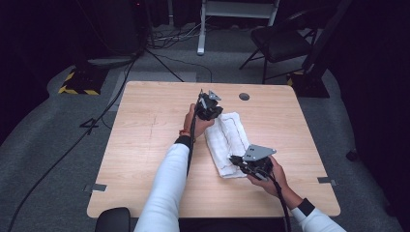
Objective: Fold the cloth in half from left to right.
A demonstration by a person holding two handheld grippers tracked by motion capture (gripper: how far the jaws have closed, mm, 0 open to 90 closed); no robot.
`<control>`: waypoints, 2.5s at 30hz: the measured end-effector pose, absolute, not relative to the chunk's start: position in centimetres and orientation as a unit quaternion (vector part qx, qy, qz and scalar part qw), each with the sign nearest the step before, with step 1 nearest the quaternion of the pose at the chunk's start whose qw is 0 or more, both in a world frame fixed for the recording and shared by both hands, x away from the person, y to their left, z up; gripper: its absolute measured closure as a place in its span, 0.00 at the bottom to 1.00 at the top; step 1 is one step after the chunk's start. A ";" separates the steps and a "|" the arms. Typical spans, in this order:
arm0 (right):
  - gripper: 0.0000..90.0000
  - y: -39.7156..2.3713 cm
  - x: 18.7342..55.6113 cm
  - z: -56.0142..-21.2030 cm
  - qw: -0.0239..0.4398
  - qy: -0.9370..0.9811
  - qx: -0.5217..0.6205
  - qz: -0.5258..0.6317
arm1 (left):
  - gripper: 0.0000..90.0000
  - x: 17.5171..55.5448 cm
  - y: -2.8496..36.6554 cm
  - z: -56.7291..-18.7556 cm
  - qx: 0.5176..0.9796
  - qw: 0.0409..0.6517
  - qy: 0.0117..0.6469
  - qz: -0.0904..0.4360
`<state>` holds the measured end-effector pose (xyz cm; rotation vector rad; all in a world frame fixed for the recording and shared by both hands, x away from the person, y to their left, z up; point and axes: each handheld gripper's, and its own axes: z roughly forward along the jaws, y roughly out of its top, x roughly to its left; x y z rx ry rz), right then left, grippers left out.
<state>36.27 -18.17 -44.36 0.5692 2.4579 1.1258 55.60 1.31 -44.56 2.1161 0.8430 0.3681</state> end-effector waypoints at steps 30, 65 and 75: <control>0.60 -25.3 36.0 -45.5 0.200 0.866 0.280 0.363 | 0.48 54.7 -4.9 -45.2 0.850 0.399 0.310 0.150; 0.51 -25.4 37.0 -48.6 0.129 0.902 0.252 0.325 | 0.30 39.2 0.7 -48.7 0.928 0.317 0.169 0.102; 0.50 -23.6 35.1 -48.7 0.105 0.907 0.235 0.334 | 0.30 36.5 3.4 -49.0 0.921 0.332 0.178 0.099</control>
